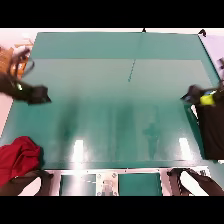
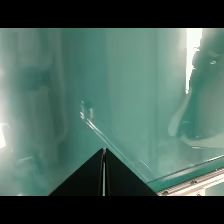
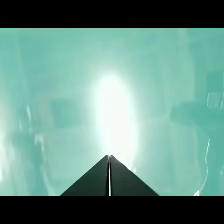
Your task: Fold the shirts.
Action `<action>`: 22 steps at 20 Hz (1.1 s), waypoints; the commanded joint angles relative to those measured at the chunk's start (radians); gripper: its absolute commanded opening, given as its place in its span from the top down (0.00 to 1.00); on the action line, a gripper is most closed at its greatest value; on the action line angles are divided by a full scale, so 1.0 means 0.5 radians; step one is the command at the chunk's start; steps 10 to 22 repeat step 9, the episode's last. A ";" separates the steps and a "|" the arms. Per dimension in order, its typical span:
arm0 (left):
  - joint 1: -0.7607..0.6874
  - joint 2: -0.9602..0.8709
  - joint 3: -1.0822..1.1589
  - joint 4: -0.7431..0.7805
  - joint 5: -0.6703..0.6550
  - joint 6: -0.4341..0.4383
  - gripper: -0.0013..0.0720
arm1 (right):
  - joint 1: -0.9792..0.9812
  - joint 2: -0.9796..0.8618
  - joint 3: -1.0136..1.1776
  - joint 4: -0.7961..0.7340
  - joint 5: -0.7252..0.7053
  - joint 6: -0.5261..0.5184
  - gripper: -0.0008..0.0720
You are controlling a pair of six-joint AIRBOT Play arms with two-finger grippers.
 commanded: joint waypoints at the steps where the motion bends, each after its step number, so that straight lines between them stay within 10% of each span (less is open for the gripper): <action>1: -0.001 0.317 -0.610 -0.117 0.246 -0.034 0.96 | 0.325 0.180 -0.426 0.040 -0.269 -0.028 0.97; 22: -0.001 0.319 -0.703 -0.114 0.331 -0.052 0.96 | 0.436 0.180 -0.480 0.040 -0.248 -0.027 0.97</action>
